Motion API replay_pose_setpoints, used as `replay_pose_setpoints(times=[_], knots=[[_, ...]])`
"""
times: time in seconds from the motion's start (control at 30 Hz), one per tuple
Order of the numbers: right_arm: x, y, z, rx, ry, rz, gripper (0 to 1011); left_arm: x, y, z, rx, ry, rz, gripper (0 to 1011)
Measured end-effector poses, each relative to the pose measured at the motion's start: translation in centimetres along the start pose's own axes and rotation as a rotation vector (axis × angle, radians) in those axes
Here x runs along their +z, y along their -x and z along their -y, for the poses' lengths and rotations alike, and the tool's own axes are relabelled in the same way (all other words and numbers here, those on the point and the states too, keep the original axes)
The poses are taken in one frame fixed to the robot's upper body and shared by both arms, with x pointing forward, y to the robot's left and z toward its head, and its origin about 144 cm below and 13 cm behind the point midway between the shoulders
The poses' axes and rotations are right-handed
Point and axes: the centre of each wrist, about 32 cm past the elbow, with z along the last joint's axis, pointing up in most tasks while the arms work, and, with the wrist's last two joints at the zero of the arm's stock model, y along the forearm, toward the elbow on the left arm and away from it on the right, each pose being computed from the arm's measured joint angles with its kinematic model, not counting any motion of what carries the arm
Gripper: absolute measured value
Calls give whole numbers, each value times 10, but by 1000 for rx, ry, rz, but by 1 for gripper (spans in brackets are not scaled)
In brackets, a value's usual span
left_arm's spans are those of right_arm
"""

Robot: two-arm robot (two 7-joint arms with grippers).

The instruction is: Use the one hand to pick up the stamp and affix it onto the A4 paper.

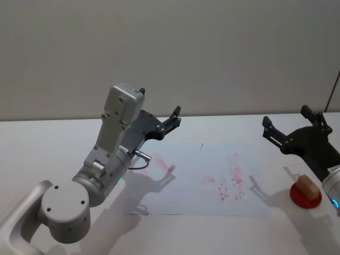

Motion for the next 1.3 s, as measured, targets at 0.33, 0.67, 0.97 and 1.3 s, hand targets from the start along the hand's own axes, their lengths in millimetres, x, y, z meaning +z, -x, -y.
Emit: replay_pose_setpoints(times=[0.33,0.67,0.97,1.3], knots=[[0,0,0,0,0,0,1001,0,0,0,0,0,0,1001],[0,0,0,0,0,0,1001,0,0,0,0,0,0,1001],[0,0,0,0,0,0,1001,0,0,0,0,0,0,1001],[-3,-14,10,-16,15,5,1001,0,0,0,0,0,0,1001]])
